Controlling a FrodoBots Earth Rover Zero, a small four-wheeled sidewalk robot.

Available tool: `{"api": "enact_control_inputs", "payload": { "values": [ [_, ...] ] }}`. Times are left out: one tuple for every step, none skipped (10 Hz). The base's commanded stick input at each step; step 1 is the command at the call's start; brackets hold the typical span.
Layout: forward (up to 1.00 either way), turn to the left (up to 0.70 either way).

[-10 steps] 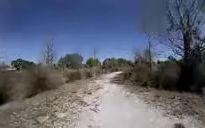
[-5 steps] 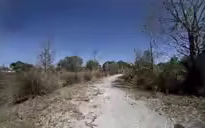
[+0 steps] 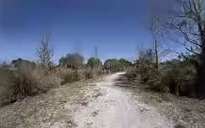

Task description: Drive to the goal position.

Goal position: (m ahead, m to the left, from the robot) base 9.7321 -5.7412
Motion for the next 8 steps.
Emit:
{"api": "enact_control_inputs", "payload": {
  "values": [
    [0.7, 0.0],
    [0.7, 0.0],
    [0.7, 0.0],
    [0.7, 0.0],
    [0.7, 0.0],
    [0.7, 0.0],
    [0.7, 0.0],
    [0.7, 0.0]
  ]
}}
